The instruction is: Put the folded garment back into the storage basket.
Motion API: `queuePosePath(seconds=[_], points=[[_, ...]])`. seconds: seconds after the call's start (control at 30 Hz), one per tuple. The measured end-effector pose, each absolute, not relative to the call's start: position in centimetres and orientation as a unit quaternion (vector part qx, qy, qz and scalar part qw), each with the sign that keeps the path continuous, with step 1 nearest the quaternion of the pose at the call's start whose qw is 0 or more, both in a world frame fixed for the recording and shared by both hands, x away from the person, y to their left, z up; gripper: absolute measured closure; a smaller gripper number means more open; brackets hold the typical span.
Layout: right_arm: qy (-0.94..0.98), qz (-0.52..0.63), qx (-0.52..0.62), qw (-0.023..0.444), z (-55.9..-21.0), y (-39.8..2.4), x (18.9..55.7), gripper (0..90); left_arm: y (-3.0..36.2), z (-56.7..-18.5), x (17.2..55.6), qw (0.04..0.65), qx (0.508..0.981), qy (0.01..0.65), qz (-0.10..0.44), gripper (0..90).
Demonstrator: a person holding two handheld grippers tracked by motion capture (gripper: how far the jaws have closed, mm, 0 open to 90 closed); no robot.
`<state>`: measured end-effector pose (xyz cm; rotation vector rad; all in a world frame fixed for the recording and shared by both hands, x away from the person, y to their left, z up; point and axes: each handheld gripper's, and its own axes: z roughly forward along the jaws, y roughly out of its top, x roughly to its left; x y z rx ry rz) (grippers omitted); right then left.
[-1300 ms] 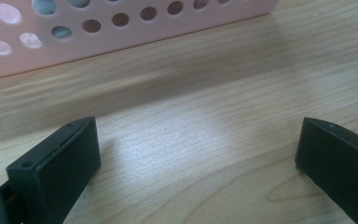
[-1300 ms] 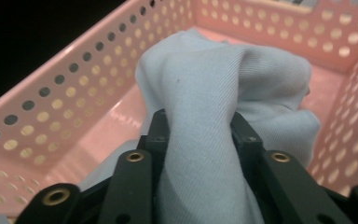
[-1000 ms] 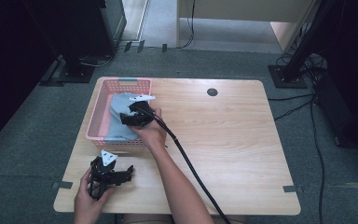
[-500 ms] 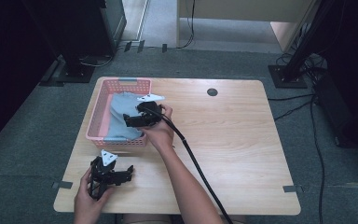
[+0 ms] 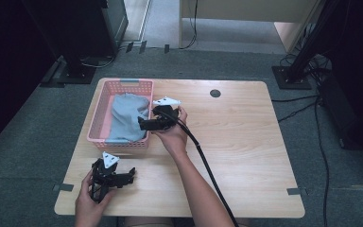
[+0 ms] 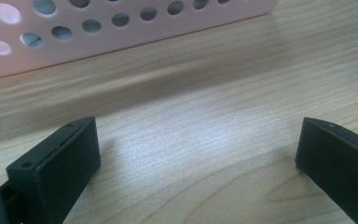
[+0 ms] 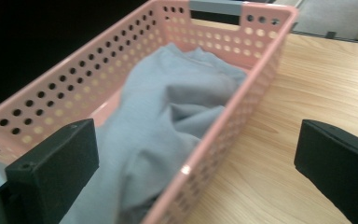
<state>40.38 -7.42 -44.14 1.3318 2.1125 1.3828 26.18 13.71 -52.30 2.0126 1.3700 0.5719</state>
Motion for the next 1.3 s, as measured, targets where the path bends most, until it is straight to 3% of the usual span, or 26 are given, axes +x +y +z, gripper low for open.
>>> queuePosePath(seconds=[0.6, 1.3], points=[[0.698, 0.49, 0.487, 0.187, -46.0, -12.5, 39.9, 0.0, 13.7, -52.3, 26.2, 0.315, 0.763, 0.52, 0.217, 0.0], [0.695, 0.471, 0.517, 0.169, -49.7, -16.2, 39.1, 0.0, 13.7, -52.3, 26.2, 0.316, 0.763, 0.52, 0.217, 0.0]])
